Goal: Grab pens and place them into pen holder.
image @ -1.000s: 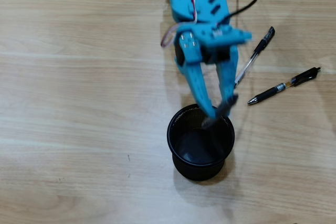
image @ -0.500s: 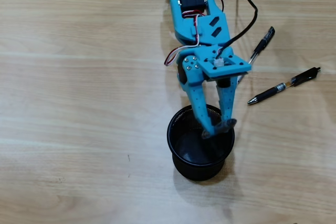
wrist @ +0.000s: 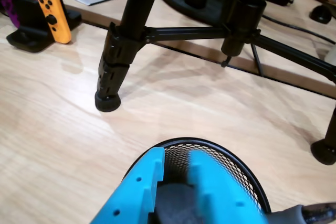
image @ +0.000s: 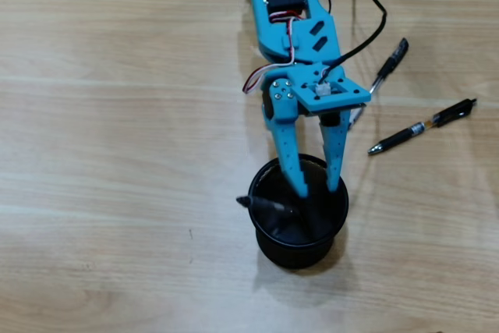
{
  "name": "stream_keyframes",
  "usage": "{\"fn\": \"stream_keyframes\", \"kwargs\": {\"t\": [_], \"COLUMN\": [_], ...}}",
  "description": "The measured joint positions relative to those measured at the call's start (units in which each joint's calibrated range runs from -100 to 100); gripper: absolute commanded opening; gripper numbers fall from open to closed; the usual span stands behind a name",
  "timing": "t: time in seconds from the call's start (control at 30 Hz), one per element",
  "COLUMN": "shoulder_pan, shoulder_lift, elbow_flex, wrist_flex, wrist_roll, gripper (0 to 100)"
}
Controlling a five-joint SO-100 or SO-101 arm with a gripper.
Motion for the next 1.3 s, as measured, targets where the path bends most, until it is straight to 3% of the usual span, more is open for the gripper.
{"fn": "stream_keyframes", "kwargs": {"t": [0.9,1.3], "shoulder_pan": [-0.76,-4.00], "shoulder_lift": [-47.24,-50.30], "elbow_flex": [50.13,54.39], "wrist_flex": [0.00,0.00], "wrist_roll": [0.00,0.00], "gripper": [2,2]}}
